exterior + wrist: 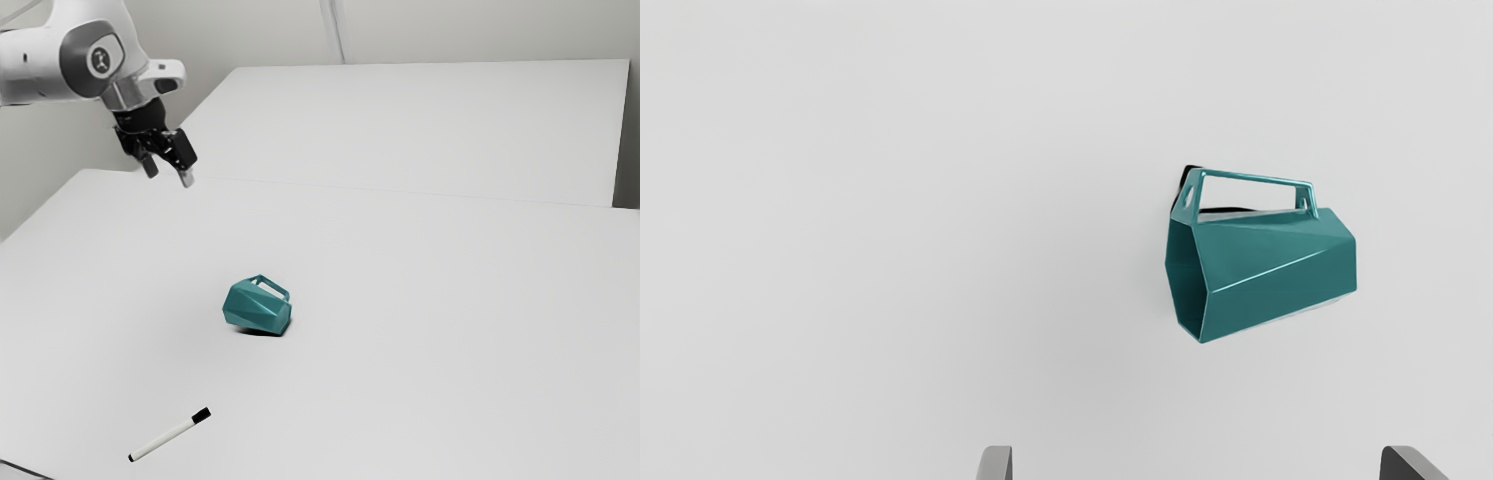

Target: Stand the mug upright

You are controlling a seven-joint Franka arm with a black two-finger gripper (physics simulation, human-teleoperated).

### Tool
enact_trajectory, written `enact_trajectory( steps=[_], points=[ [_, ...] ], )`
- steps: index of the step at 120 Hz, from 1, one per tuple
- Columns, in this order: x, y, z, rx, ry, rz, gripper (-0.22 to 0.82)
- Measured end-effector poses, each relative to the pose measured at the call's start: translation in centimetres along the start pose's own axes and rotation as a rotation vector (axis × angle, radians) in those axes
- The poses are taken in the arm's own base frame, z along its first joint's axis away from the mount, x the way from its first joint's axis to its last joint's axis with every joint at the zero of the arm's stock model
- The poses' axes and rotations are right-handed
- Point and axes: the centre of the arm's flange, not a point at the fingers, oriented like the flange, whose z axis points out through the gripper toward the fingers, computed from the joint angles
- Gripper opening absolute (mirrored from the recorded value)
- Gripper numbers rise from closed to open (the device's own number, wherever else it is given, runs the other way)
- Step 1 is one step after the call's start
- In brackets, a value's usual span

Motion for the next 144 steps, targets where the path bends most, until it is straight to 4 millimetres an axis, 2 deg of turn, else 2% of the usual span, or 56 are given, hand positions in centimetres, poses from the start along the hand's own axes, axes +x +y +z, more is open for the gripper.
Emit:
enact_trajectory(
  steps=[18,30,35,47,59,65,71,77,85,106,121,144],
  points=[
    [0.3,2.4,0.2,0.002,0.028,0.047,0.60],
    [-1.5,4.2,2.8,-0.014,0.034,0.061,0.60],
    [-2.2,3.4,3.6,-0.015,0.048,0.041,0.60],
    [-5.0,-0.5,6.2,-0.016,0.114,-0.005,0.60],
    [-9.3,-1.3,10.0,-0.026,0.214,0.028,0.60],
    [-10.5,-1.2,11.1,-0.052,0.281,0.034,0.60],
    [-11.4,-1.1,13.0,-0.112,0.329,0.003,0.60],
    [-11.8,-1.2,14.4,-0.152,0.374,-0.030,0.60],
    [-12.1,-2.5,16.1,-0.211,0.423,-0.100,0.60],
    [-12.4,-3.8,21.4,-0.473,0.538,-0.284,0.60],
    [-12.9,-4.4,24.4,-0.564,0.594,-0.277,0.60],
    [-13.5,-4.7,27.3,-0.597,0.654,-0.153,0.59]
  ],
)
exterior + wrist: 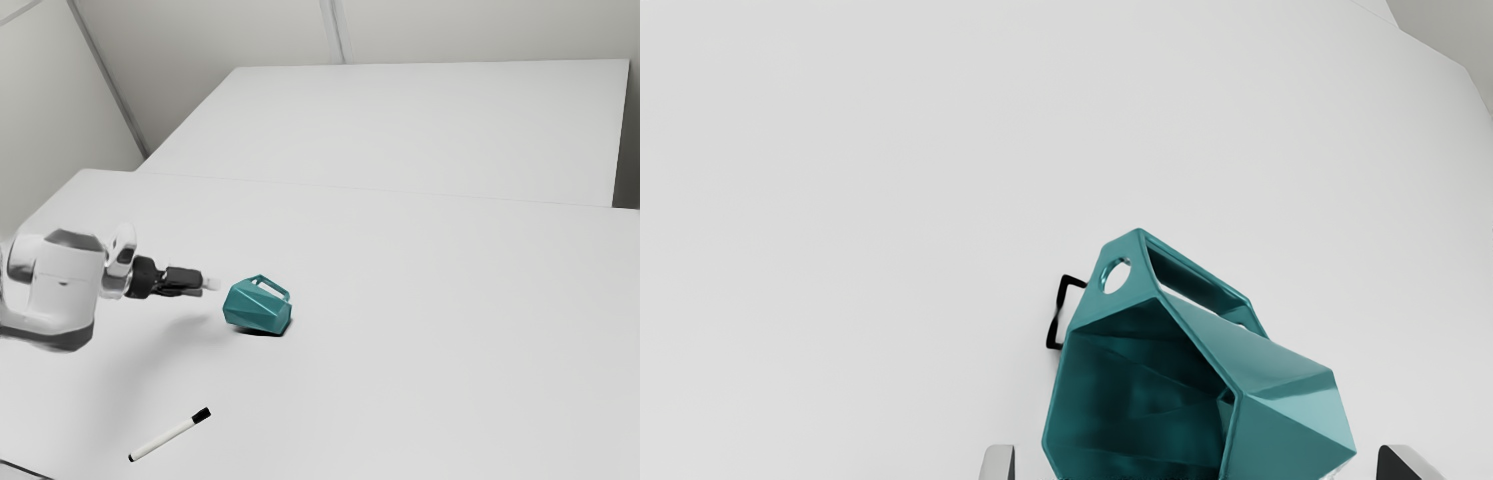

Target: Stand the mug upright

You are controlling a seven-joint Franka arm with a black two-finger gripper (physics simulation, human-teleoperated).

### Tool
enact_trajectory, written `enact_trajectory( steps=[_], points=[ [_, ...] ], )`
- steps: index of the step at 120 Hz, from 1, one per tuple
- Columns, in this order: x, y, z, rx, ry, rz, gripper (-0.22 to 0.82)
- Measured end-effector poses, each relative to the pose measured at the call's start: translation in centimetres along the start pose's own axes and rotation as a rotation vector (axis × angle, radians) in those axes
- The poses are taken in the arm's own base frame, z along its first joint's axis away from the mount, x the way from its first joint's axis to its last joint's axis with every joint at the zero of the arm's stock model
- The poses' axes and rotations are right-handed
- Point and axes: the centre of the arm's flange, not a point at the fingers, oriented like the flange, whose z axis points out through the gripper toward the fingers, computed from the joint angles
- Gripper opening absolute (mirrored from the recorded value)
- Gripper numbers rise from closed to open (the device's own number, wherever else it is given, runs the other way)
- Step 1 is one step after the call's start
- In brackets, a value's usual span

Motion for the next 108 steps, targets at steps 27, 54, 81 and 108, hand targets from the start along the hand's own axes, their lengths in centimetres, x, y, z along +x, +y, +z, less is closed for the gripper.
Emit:
enact_trajectory(
  steps=[27,54,81,108],
  points=[
    [-1.2,-0.7,1.4,-0.052,0.015,0.163,0.58],
    [-1.5,-1.1,3.1,-0.090,0.037,0.307,0.58],
    [-1.8,0.3,6.4,-0.141,0.043,0.427,0.56],
    [-2.1,0.8,7.4,-0.152,0.078,0.497,0.50]
  ],
)
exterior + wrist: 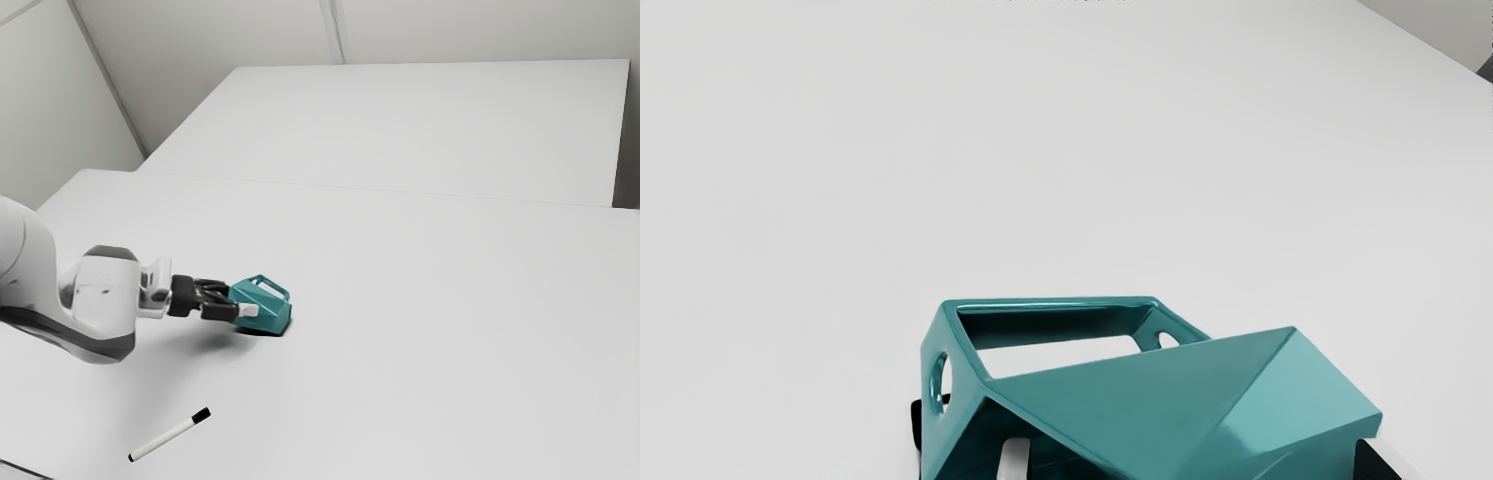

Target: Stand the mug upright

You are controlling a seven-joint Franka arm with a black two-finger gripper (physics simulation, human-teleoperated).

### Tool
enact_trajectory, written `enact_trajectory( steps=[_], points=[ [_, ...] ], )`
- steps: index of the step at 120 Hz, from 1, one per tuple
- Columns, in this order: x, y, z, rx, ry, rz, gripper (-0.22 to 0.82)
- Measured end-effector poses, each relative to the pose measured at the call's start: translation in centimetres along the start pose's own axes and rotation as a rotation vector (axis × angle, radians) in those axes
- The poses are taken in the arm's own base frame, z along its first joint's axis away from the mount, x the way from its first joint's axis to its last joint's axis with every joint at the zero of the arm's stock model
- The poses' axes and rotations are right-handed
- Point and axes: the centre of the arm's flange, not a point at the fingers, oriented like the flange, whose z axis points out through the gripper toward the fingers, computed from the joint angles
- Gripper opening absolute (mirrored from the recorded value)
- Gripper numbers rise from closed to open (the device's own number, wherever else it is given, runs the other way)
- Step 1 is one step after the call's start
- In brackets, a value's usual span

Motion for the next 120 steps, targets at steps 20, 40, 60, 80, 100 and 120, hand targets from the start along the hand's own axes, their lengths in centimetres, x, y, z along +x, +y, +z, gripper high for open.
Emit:
enact_trajectory(
  steps=[20,40,60,80,100,120],
  points=[
    [0.1,0.7,0.9,-0.010,0.014,0.048,0.45],
    [0.7,0.9,0.9,-0.007,0.029,0.097,0.19],
    [1.9,1.1,0.6,-0.005,0.050,0.149,-0.03],
    [3.0,1.3,0.1,0.005,0.066,0.190,-0.12],
    [5.0,1.1,-0.2,0.017,0.067,0.244,-0.15],
    [8.5,1.4,-1.5,-0.013,-0.097,0.356,-0.16]
  ],
)
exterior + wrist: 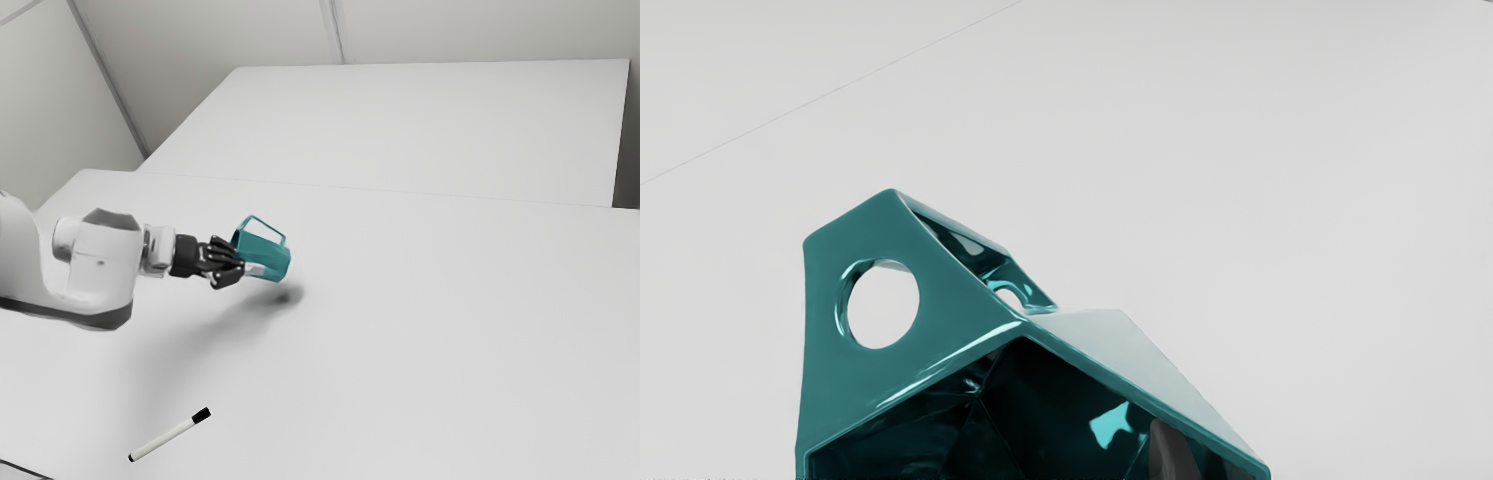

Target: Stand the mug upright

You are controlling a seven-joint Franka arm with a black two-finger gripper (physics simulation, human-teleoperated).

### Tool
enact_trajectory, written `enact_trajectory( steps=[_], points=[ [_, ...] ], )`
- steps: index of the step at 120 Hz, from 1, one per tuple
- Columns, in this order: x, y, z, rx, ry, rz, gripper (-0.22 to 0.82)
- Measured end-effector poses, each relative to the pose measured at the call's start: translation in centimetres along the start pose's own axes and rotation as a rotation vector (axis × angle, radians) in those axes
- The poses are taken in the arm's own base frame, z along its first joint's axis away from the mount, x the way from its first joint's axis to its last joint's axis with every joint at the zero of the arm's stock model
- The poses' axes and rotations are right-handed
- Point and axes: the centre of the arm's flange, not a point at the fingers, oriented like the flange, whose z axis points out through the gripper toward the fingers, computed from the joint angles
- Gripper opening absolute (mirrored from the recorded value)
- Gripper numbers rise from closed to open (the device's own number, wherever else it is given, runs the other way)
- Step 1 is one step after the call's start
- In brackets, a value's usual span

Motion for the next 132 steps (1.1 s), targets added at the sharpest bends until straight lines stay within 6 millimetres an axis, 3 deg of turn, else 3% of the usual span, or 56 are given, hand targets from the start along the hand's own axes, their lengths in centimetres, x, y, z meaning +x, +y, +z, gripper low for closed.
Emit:
enact_trajectory(
  steps=[16,44,69,99,132],
  points=[
    [3.2,1.0,-3.0,-0.062,-0.239,0.097,-0.16],
    [3.2,1.3,-5.5,-0.018,-0.612,0.009,-0.16],
    [2.1,0.3,-5.0,0.088,-0.729,-0.205,-0.16],
    [2.4,-2.7,-3.0,0.203,-0.775,-0.410,-0.16],
    [3.2,-2.5,-0.6,0.258,-0.783,-0.550,-0.16]
  ],
)
